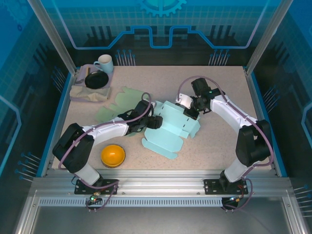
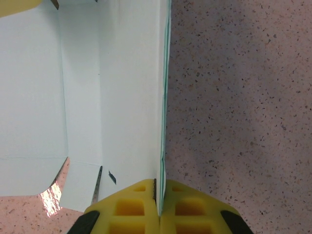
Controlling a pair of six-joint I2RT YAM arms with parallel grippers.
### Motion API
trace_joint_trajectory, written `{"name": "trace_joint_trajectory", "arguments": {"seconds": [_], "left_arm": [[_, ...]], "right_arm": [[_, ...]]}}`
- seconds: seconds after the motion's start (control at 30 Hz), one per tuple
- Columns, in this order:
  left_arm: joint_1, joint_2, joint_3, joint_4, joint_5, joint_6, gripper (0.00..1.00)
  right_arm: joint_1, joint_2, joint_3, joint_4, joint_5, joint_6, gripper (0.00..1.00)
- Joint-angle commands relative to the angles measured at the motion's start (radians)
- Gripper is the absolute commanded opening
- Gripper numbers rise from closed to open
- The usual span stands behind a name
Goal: Fold the paper box
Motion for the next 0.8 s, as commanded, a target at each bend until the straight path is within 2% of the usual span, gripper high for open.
{"name": "trace_joint_trajectory", "arguments": {"seconds": [0.0,0.2,0.5,0.63,0.77], "left_arm": [[0.001,0.027,0.005,0.017,0.056,-0.058,0.77],[-0.018,0.026,0.010,0.110,0.240,-0.187,0.72],[-0.025,0.046,0.017,0.177,0.317,-0.290,0.68],[-0.018,0.029,0.003,0.165,0.319,-0.283,0.68],[0.010,-0.098,-0.012,0.086,0.314,-0.193,0.68]], "right_arm": [[-0.002,-0.012,0.000,-0.004,-0.031,0.011,0.00],[-0.001,-0.002,0.008,-0.006,-0.022,0.028,0.00],[0.003,-0.004,-0.007,0.006,-0.026,0.021,0.00],[0.002,-0.005,-0.026,0.018,-0.025,0.008,0.00],[0.002,-0.025,-0.049,0.063,0.024,-0.002,0.00]]}}
